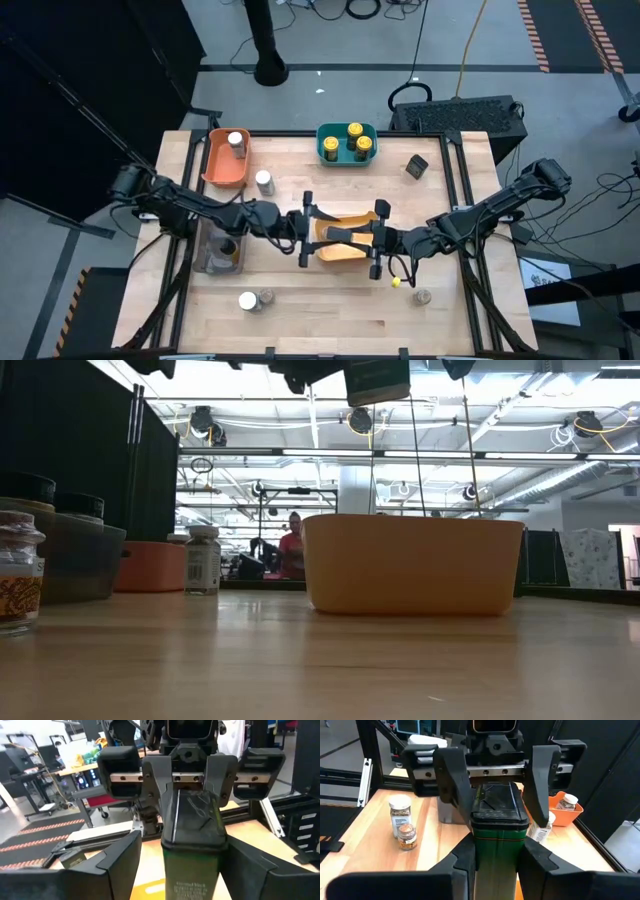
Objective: Sort spices by type
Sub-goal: Put the bottom black seasoning can into the black bin
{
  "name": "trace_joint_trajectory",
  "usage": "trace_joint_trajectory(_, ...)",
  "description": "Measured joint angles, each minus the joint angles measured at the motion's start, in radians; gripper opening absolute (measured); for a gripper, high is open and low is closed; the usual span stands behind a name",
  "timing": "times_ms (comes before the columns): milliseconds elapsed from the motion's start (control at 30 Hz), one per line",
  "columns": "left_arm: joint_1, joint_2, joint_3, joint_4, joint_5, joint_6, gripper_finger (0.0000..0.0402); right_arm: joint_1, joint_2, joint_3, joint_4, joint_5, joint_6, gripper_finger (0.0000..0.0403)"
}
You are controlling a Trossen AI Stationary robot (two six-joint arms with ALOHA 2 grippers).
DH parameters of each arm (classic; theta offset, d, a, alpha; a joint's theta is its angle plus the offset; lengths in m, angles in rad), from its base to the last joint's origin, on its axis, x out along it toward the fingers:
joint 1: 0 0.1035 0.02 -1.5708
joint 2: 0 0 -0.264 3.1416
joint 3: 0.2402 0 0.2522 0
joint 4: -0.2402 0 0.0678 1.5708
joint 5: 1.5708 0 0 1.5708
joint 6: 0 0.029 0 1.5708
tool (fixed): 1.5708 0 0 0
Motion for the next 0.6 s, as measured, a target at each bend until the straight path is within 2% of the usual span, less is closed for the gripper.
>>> trace_joint_trajectory(200, -0.002, 0.003, 0.002, 0.007, 0.002, 0.019, 0.0230, 0.000, 0.000, 0.000, 0.000, -0.020, 0.001, 0.0084)
trace_joint_trajectory(400, -0.005, 0.003, 0.002, 0.008, 0.027, 0.019, 0.0152, 0.000, 0.000, 0.000, -0.002, -0.020, 0.000, 0.0088)
trace_joint_trajectory(467, -0.011, 0.003, 0.002, 0.011, 0.032, 0.016, 0.0122, 0.000, 0.000, 0.000, -0.002, -0.027, 0.000, 0.0099)
trace_joint_trajectory(600, -0.033, -0.008, 0.002, -0.002, 0.016, 0.012, 0.0121, 0.007, -0.007, -0.001, -0.025, -0.024, 0.010, 0.0144)
